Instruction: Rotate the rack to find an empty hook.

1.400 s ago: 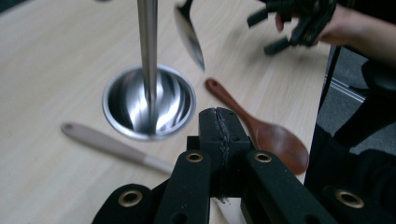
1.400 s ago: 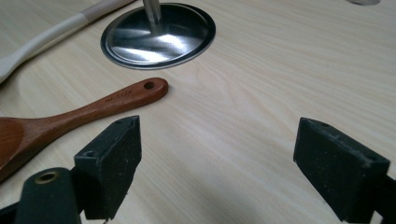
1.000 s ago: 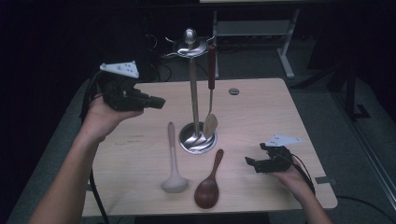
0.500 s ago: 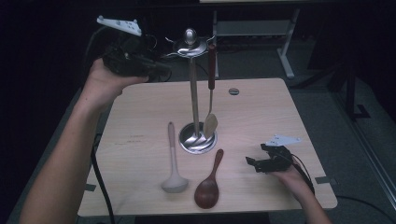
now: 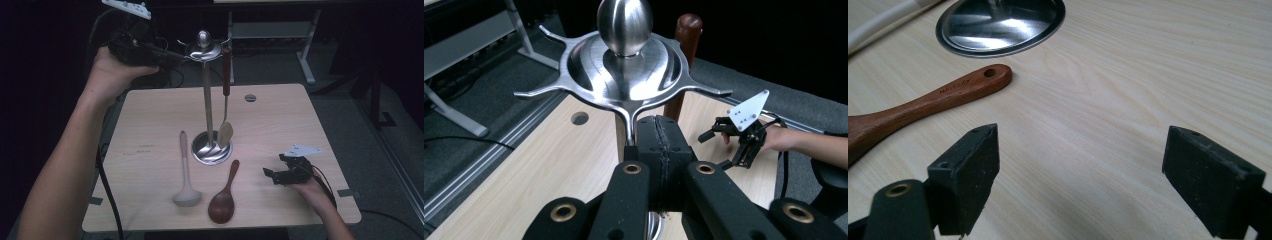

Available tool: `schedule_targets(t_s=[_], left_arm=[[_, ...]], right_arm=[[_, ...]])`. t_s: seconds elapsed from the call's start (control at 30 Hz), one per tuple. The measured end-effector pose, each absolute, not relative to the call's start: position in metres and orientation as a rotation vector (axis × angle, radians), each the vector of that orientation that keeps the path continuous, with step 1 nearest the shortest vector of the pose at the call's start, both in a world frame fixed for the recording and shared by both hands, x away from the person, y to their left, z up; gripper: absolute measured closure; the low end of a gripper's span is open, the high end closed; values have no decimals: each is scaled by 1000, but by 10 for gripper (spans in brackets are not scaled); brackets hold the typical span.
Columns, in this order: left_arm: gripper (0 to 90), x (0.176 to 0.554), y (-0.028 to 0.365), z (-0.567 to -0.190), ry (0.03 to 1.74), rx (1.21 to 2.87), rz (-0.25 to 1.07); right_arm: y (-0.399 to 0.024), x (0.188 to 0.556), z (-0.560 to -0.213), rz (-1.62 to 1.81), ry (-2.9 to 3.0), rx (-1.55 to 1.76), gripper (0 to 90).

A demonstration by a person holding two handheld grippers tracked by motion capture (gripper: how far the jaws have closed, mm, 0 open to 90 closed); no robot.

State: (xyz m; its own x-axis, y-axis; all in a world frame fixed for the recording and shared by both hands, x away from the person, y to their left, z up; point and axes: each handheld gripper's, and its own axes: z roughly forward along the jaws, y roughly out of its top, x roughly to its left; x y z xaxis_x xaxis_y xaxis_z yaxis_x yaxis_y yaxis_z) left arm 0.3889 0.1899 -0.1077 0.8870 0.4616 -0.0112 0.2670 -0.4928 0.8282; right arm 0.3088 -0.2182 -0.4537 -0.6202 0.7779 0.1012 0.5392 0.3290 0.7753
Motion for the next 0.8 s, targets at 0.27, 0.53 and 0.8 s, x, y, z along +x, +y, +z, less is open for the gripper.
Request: schedule_targets(t_s=[0.27, 0.53, 0.8], left_arm=[[899, 396, 190, -107, 550, 2129, 331], [899, 412, 192, -108, 585, 2122, 353], [898, 415, 193, -107, 594, 2086, 332]], right_arm=[[-220, 309, -454, 1180, 2306, 1195, 151], [-220, 310, -455, 1174, 2310, 1194, 151], [-221, 310, -456, 1180, 2310, 1189, 151]])
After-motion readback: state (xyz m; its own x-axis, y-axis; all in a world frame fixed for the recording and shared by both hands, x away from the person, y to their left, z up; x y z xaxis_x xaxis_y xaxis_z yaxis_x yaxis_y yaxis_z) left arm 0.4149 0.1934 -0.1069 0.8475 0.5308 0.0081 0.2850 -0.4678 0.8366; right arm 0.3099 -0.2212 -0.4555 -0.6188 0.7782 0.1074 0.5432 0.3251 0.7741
